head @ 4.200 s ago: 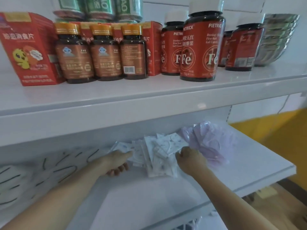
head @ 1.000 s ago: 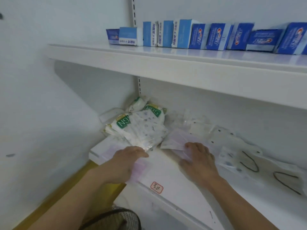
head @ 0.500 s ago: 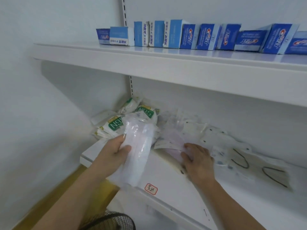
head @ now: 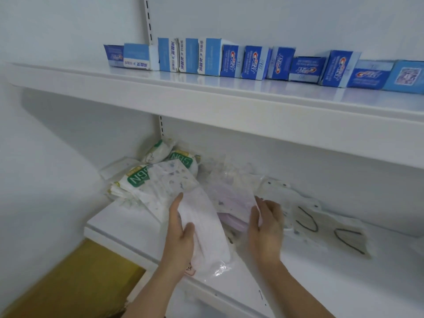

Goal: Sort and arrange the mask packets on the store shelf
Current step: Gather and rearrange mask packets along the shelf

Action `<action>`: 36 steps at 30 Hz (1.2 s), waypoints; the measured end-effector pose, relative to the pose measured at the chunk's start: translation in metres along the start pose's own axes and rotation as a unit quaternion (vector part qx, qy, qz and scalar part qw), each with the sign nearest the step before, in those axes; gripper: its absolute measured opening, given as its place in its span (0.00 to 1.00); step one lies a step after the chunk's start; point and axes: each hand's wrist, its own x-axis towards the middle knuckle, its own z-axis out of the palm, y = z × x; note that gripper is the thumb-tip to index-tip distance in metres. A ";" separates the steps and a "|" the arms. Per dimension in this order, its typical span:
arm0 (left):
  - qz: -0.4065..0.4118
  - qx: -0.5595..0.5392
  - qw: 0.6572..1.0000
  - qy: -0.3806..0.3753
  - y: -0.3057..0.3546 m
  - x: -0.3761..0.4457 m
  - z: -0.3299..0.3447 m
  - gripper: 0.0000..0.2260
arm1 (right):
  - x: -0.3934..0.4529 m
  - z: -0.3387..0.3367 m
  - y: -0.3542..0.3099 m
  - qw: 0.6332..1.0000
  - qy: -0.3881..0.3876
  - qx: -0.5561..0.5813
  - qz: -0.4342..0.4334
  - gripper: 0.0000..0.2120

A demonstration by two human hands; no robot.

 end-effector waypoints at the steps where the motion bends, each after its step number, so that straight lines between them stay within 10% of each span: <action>1: 0.021 0.009 1.000 -0.008 0.000 -0.004 0.002 0.29 | -0.008 0.001 -0.008 0.999 -0.006 -0.023 -0.045 0.16; 4: 0.017 -0.033 0.999 -0.035 0.009 -0.011 0.006 0.08 | -0.030 0.012 -0.036 0.974 -0.142 -0.075 -0.162 0.17; 7: -0.015 -0.035 0.999 0.039 0.006 -0.008 0.008 0.13 | -0.038 0.007 -0.058 0.931 -0.313 0.013 -0.186 0.10; 12: -0.071 -0.002 0.995 0.077 -0.005 0.001 0.004 0.06 | 0.026 0.004 -0.030 0.977 -0.190 -0.080 0.059 0.18; 15: -0.024 -0.058 0.996 0.058 -0.009 0.003 0.004 0.40 | 0.056 0.013 -0.007 0.923 -0.300 -0.222 0.094 0.14; 22: 0.031 0.061 0.996 0.056 -0.010 -0.003 0.010 0.11 | 0.026 -0.003 -0.032 0.994 -0.099 -0.009 0.054 0.06; 27: 0.004 0.002 0.997 0.074 -0.008 -0.002 0.008 0.13 | -0.027 0.002 -0.067 0.956 -0.283 0.064 -0.033 0.04; 31: -0.004 0.019 0.990 0.137 -0.009 -0.003 0.009 0.11 | 0.008 0.007 -0.033 0.987 -0.152 -0.020 0.048 0.11; 36: 0.012 0.032 0.993 0.115 -0.008 -0.005 0.011 0.10 | 0.048 0.010 -0.012 0.902 -0.391 -0.176 0.044 0.20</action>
